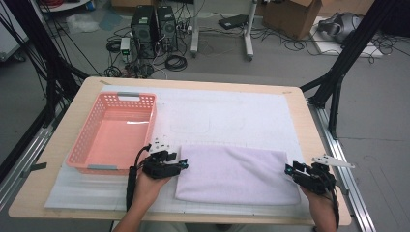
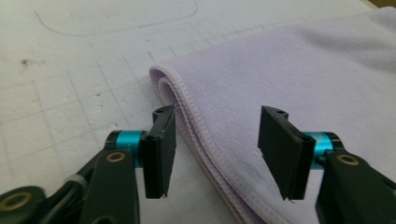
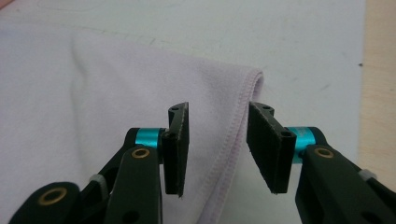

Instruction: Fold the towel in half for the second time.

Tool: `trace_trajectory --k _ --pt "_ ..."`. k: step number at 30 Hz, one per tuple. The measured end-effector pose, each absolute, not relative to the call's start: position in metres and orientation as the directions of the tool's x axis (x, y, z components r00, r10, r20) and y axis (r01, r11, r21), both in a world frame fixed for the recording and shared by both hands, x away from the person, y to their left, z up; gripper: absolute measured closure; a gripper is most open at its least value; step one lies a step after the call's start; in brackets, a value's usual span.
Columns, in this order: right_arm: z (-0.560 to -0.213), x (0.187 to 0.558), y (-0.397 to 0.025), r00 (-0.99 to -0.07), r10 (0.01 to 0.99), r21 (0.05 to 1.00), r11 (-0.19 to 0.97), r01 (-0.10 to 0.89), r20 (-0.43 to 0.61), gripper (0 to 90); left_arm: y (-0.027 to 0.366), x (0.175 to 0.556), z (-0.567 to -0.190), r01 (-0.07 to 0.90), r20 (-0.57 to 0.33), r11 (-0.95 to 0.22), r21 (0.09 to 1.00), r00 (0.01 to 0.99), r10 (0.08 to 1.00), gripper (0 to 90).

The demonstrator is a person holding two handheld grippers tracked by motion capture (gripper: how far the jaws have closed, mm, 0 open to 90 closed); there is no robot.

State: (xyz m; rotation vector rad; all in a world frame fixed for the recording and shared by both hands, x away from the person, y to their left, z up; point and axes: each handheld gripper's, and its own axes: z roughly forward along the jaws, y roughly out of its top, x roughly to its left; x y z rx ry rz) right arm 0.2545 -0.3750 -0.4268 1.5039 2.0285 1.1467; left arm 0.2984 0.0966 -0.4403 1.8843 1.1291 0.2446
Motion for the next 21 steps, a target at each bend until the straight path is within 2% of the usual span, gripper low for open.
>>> trace_trajectory --k 1,4,6,9,18,21 --pt "-0.429 0.259 -0.374 -0.362 0.918 0.772 0.110 0.626 0.163 58.9 0.095 0.300 -0.442 0.609 -0.259 -0.186 0.771 0.567 0.782 55.2" --pt "-0.435 0.266 -0.370 -0.371 0.915 0.752 0.133 0.646 0.157 67.3 0.093 0.299 -0.443 0.594 -0.225 -0.215 0.775 0.578 0.784 80.7" --pt "-0.438 0.268 -0.368 -0.397 0.903 0.738 0.156 0.657 0.163 83.7 0.096 0.298 -0.441 0.577 -0.215 -0.213 0.789 0.584 0.783 86.2" --pt "-0.439 0.269 -0.365 -0.414 0.900 0.744 0.181 0.643 0.138 86.5 0.099 0.298 -0.439 0.567 -0.221 -0.202 0.799 0.589 0.777 86.9" --pt "-0.428 0.283 -0.374 -0.345 0.914 0.803 0.037 0.595 0.214 87.0 0.100 0.314 -0.421 0.544 -0.231 -0.133 0.828 0.547 0.805 87.4" --pt "-0.428 0.290 -0.373 -0.327 0.923 0.804 0.033 0.594 0.205 86.9 0.100 0.319 -0.421 0.553 -0.236 -0.110 0.826 0.516 0.823 87.3"
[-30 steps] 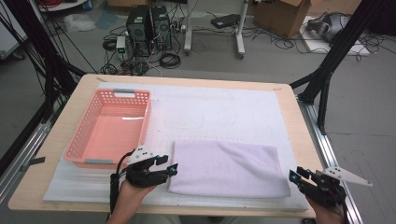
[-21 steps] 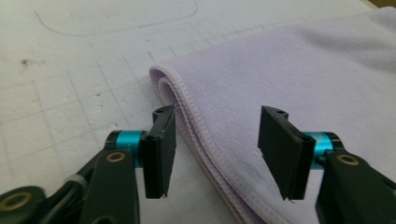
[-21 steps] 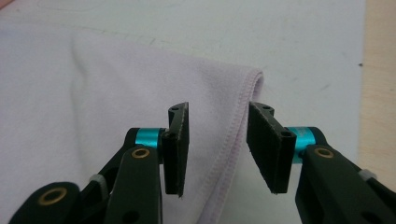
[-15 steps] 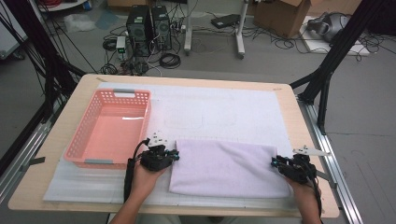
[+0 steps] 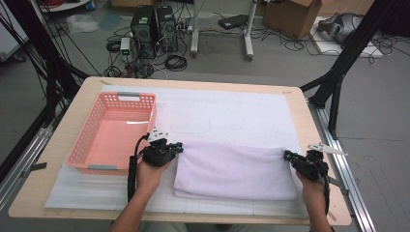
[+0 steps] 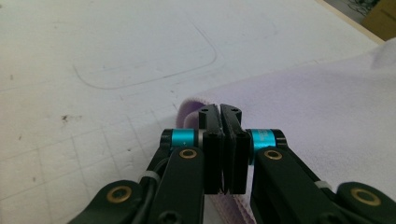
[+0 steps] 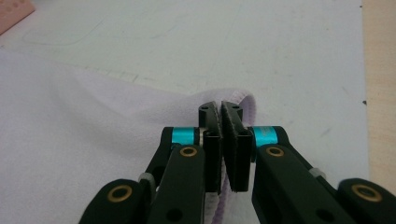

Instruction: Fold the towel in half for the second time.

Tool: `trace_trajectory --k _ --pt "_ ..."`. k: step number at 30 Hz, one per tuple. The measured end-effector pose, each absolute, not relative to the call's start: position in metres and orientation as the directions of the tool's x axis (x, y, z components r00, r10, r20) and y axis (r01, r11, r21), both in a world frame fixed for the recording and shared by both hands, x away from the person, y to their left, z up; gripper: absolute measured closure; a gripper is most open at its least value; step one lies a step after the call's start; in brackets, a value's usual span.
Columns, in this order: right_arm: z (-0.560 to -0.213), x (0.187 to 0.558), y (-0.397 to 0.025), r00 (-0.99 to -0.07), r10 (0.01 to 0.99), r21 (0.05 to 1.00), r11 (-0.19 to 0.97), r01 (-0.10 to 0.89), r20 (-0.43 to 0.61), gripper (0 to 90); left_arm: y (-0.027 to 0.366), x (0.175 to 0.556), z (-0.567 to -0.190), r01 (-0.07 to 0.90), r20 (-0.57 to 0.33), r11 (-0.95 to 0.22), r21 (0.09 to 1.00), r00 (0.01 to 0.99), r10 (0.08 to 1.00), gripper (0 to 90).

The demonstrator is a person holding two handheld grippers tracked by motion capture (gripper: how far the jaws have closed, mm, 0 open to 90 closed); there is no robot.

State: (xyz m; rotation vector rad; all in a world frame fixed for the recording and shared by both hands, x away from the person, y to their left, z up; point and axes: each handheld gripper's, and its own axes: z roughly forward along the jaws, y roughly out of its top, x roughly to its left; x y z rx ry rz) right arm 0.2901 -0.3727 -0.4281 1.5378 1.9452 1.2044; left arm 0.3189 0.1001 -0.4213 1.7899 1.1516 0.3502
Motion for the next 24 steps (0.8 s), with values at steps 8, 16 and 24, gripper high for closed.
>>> trace_trajectory --k 8,16,24 --pt "-0.439 0.291 -0.365 -0.308 0.934 0.747 0.072 0.661 0.182 61.9 0.089 0.309 -0.430 0.610 -0.226 -0.160 0.776 0.506 0.832 59.4" --pt "-0.439 0.294 -0.364 -0.335 0.928 0.752 0.100 0.652 0.167 85.9 0.091 0.301 -0.442 0.603 -0.205 -0.176 0.778 0.510 0.836 85.7" --pt "-0.444 0.286 -0.370 -0.267 0.942 0.761 0.019 0.648 0.203 62.1 0.098 0.288 -0.446 0.609 -0.241 -0.146 0.780 0.507 0.827 54.7"
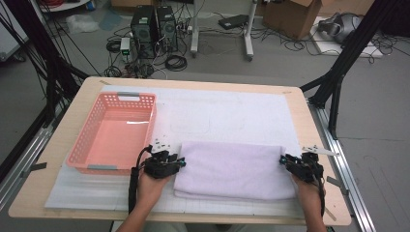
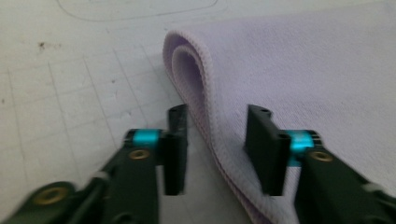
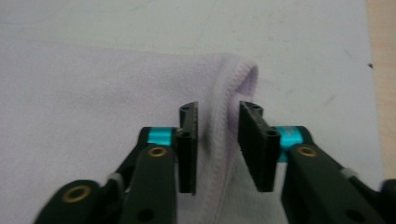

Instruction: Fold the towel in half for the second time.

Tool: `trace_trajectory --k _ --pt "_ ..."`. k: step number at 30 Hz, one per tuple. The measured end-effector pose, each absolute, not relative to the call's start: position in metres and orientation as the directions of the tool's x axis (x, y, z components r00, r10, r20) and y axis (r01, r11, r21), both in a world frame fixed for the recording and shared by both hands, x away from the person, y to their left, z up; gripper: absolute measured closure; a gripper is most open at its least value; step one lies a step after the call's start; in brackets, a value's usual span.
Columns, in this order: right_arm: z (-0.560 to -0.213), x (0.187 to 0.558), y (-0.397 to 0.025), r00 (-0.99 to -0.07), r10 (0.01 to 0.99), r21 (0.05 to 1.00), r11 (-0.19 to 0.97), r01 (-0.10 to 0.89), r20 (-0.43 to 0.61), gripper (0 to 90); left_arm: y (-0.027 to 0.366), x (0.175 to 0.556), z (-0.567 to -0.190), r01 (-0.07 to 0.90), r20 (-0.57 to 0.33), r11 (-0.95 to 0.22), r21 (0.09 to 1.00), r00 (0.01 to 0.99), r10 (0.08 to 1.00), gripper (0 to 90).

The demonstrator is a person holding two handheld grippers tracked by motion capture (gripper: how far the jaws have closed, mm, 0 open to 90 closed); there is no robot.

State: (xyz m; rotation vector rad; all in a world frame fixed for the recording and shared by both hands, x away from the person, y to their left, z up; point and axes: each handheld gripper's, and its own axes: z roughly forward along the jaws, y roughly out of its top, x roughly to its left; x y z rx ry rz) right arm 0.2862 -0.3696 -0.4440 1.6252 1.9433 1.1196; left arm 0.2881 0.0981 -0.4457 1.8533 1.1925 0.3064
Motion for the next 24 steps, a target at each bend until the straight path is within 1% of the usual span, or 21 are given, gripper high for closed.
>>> trace_trajectory --k 1,2,4,5,7,10,13,15,16,17,18,19,21,24 --pt "-0.444 0.282 -0.371 -0.266 0.942 0.760 0.017 0.650 0.206 61.0 0.099 0.285 -0.447 0.601 -0.238 -0.149 0.785 0.515 0.823 51.1" --pt "-0.444 0.277 -0.373 -0.270 0.941 0.764 0.020 0.645 0.203 58.5 0.101 0.281 -0.447 0.596 -0.237 -0.153 0.788 0.524 0.818 49.6" --pt "-0.443 0.266 -0.376 -0.287 0.931 0.765 0.011 0.643 0.227 55.0 0.101 0.279 -0.448 0.590 -0.238 -0.158 0.792 0.537 0.809 48.0" --pt "-0.443 0.260 -0.378 -0.310 0.920 0.773 0.011 0.634 0.241 53.5 0.102 0.275 -0.448 0.591 -0.243 -0.165 0.790 0.549 0.800 47.3" --pt "-0.441 0.251 -0.379 -0.330 0.913 0.768 0.028 0.640 0.242 51.9 0.101 0.273 -0.447 0.590 -0.243 -0.170 0.789 0.554 0.796 47.0" --pt "-0.439 0.245 -0.377 -0.362 0.905 0.758 0.070 0.648 0.226 51.6 0.101 0.271 -0.450 0.599 -0.246 -0.181 0.780 0.559 0.792 46.1" --pt "-0.443 0.244 -0.373 -0.367 0.902 0.740 0.086 0.667 0.227 50.4 0.100 0.270 -0.453 0.593 -0.243 -0.182 0.785 0.564 0.789 42.5" --pt "-0.448 0.245 -0.370 -0.377 0.908 0.737 0.127 0.664 0.183 52.0 0.098 0.270 -0.453 0.593 -0.238 -0.181 0.784 0.557 0.796 41.8" --pt "-0.448 0.245 -0.368 -0.371 0.912 0.735 0.131 0.665 0.174 53.9 0.096 0.269 -0.453 0.591 -0.223 -0.188 0.784 0.552 0.804 43.6" --pt "-0.447 0.244 -0.367 -0.367 0.915 0.731 0.136 0.668 0.166 60.0 0.094 0.269 -0.452 0.586 -0.204 -0.197 0.786 0.546 0.812 49.6" --pt "-0.447 0.245 -0.367 -0.379 0.909 0.730 0.139 0.669 0.175 78.0 0.094 0.270 -0.452 0.591 -0.216 -0.199 0.782 0.556 0.803 58.5" --pt "-0.447 0.245 -0.365 -0.401 0.889 0.727 0.123 0.675 0.222 80.1 0.094 0.273 -0.452 0.619 -0.268 -0.182 0.764 0.561 0.784 78.5" --pt "-0.445 0.244 -0.360 -0.407 0.897 0.731 0.162 0.663 0.171 81.9 0.091 0.275 -0.449 0.630 -0.267 -0.181 0.755 0.548 0.793 81.3" --pt "-0.442 0.249 -0.361 -0.422 0.889 0.739 0.163 0.654 0.177 83.1 0.089 0.282 -0.447 0.611 -0.240 -0.172 0.773 0.532 0.812 82.5"
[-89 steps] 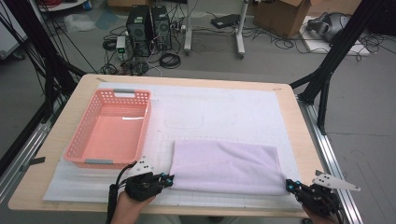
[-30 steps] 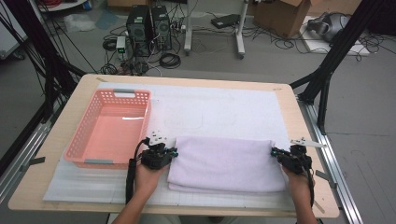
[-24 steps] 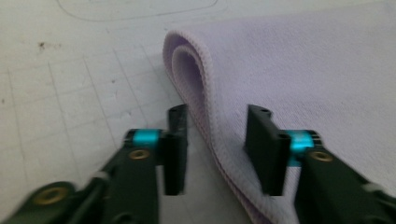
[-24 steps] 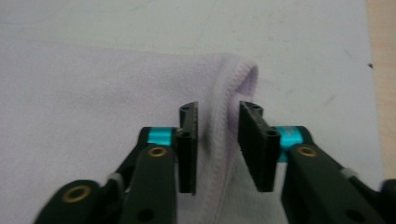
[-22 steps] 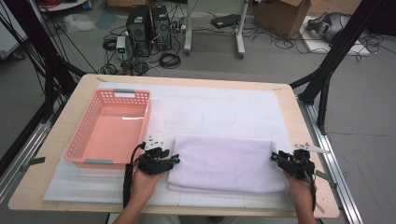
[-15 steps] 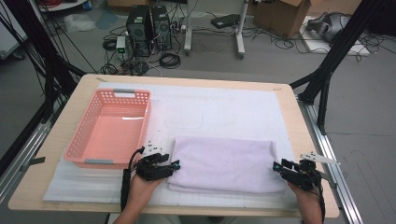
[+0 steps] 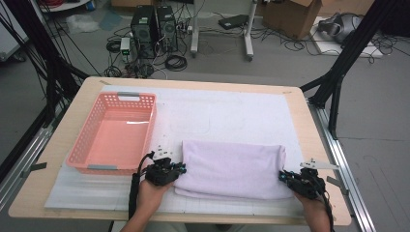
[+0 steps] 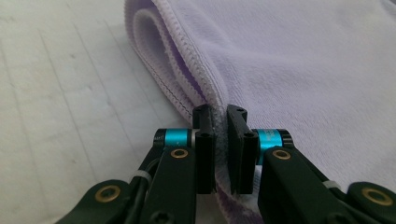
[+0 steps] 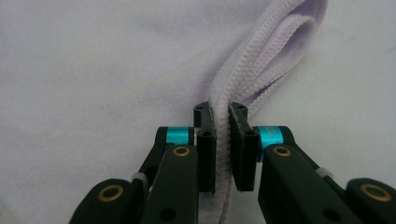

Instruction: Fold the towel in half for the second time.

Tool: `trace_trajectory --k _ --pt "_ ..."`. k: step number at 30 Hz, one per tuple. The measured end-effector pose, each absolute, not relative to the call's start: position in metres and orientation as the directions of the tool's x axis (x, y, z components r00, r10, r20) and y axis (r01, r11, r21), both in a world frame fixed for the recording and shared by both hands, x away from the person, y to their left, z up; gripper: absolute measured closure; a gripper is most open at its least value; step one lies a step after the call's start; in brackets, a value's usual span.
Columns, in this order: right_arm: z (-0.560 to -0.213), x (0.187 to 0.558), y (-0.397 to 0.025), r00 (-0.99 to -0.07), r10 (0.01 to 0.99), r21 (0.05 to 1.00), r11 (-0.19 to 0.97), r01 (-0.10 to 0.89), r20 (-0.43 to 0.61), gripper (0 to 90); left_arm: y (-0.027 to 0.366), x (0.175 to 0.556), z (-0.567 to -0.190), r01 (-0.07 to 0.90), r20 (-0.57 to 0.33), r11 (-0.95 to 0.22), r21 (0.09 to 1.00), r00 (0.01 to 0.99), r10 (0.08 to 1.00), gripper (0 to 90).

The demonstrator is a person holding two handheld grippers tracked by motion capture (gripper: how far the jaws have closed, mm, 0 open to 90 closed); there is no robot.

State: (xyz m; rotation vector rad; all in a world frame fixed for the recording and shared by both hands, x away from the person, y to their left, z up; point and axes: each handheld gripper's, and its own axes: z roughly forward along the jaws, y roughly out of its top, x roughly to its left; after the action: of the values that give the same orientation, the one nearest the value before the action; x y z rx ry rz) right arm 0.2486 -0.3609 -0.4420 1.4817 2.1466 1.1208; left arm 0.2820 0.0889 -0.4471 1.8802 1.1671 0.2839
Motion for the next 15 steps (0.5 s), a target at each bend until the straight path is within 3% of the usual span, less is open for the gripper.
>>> trace_trajectory --k 15 --pt "-0.409 0.310 -0.357 -0.339 0.917 0.811 0.030 0.584 0.210 83.3 0.083 0.333 -0.396 0.553 -0.214 -0.100 0.827 0.474 0.854 82.7"
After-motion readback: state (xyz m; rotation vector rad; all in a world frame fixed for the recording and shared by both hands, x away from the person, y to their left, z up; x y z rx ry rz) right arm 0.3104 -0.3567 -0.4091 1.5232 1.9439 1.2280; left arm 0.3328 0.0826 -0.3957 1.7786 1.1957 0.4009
